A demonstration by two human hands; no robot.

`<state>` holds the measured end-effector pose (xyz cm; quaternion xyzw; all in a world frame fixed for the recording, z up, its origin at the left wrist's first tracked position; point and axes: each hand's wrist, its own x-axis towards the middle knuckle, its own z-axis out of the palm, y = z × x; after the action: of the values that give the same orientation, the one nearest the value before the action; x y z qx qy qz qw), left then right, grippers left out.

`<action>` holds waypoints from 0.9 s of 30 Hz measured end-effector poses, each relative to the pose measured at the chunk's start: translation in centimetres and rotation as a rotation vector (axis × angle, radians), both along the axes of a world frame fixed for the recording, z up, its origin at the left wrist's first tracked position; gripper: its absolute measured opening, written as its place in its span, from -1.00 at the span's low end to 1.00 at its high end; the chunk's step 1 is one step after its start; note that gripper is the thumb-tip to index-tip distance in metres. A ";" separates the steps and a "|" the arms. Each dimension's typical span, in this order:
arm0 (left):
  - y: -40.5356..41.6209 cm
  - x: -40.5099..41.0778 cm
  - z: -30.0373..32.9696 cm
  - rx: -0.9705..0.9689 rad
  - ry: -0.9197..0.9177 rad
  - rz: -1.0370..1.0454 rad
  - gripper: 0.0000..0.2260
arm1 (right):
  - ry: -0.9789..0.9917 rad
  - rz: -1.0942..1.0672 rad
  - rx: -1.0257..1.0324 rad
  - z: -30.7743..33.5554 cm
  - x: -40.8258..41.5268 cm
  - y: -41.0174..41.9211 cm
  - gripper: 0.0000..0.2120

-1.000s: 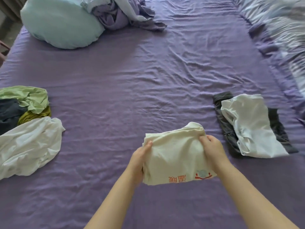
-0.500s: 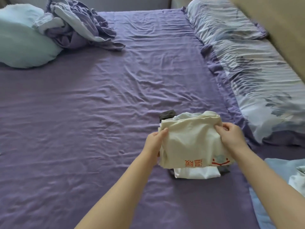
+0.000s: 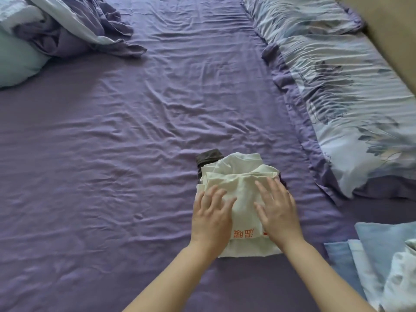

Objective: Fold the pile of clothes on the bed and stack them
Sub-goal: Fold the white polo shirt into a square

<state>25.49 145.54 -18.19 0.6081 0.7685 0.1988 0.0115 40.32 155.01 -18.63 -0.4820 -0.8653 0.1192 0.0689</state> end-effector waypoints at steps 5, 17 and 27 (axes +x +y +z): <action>-0.1 -2.0 -4.0 -0.621 -0.044 -0.038 -0.32 | -0.428 -0.036 -0.320 -3.0 0.8 1.4 -0.29; -1.9 -4.1 -1.7 -0.701 -0.243 0.086 -0.36 | -0.511 -0.046 -0.249 0.5 -3.5 -0.6 -0.39; -20.1 -10.1 9.2 -0.672 -0.177 0.267 -0.51 | -0.295 0.253 -0.204 8.8 -11.3 -18.8 -0.56</action>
<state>15.39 125.42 -9.01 0.4454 0.8594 -0.0128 0.2509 29.00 136.22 -9.87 -0.3865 -0.9030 0.1419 -0.1229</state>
